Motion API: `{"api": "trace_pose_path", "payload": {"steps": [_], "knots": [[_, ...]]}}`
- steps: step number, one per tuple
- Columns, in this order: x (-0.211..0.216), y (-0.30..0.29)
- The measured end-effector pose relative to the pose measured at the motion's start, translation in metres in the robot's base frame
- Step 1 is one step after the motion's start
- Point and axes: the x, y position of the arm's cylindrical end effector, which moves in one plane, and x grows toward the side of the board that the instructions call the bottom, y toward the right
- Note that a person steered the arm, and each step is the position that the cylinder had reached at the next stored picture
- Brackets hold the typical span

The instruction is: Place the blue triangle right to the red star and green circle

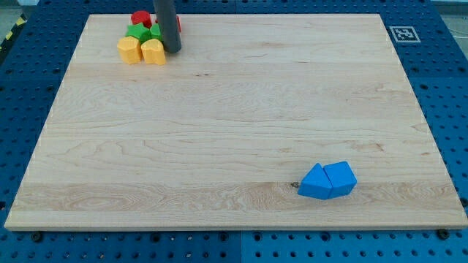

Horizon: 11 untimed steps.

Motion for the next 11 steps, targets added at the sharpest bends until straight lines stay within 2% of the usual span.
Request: {"api": "trace_pose_path", "payload": {"steps": [1,4,5,6,7,8,9,11], "knots": [[0.025,0.029],[0.224,0.069],[0.279,0.116],[0.304,0.189],[0.323,0.244],[0.327,0.259],[0.312,0.251],[0.25,0.204]]}}
